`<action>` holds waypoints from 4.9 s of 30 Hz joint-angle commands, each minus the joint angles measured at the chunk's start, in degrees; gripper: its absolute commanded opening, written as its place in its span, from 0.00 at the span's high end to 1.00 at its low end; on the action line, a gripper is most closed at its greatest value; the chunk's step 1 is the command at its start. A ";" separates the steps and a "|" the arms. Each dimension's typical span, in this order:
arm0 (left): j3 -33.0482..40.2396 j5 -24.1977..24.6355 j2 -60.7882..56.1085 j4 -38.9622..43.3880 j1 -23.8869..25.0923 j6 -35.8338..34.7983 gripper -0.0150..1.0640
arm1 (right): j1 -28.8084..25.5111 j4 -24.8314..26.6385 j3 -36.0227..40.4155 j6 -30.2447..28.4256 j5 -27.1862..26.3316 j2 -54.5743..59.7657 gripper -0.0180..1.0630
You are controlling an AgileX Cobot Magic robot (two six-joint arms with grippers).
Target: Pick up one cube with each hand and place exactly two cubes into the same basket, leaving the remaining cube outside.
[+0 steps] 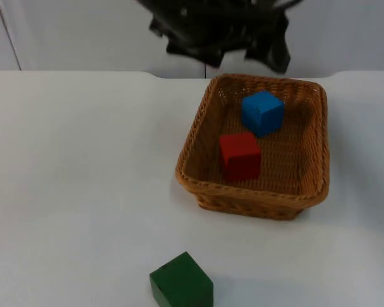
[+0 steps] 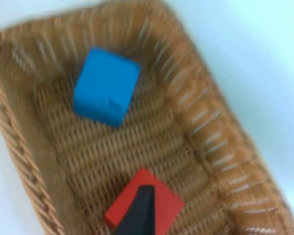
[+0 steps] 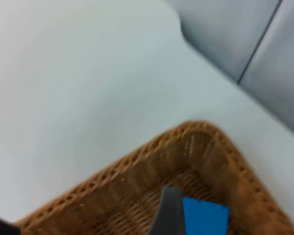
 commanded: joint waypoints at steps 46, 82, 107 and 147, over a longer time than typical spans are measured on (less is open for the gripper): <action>5.02 9.32 -28.38 7.13 -0.02 -1.01 0.18 | -0.01 -0.17 23.57 2.67 1.11 -36.23 0.38; 22.49 6.51 -46.90 7.18 -0.02 -0.77 0.18 | -0.01 2.21 63.89 3.63 -11.51 -75.47 0.38; 40.83 6.57 -67.38 8.17 -0.02 -1.43 0.18 | -0.01 1.77 83.45 11.16 -4.94 -103.02 0.38; 40.83 31.62 -103.31 33.66 -0.02 -24.98 0.18 | 0.24 -21.66 87.88 34.69 10.66 -121.45 0.38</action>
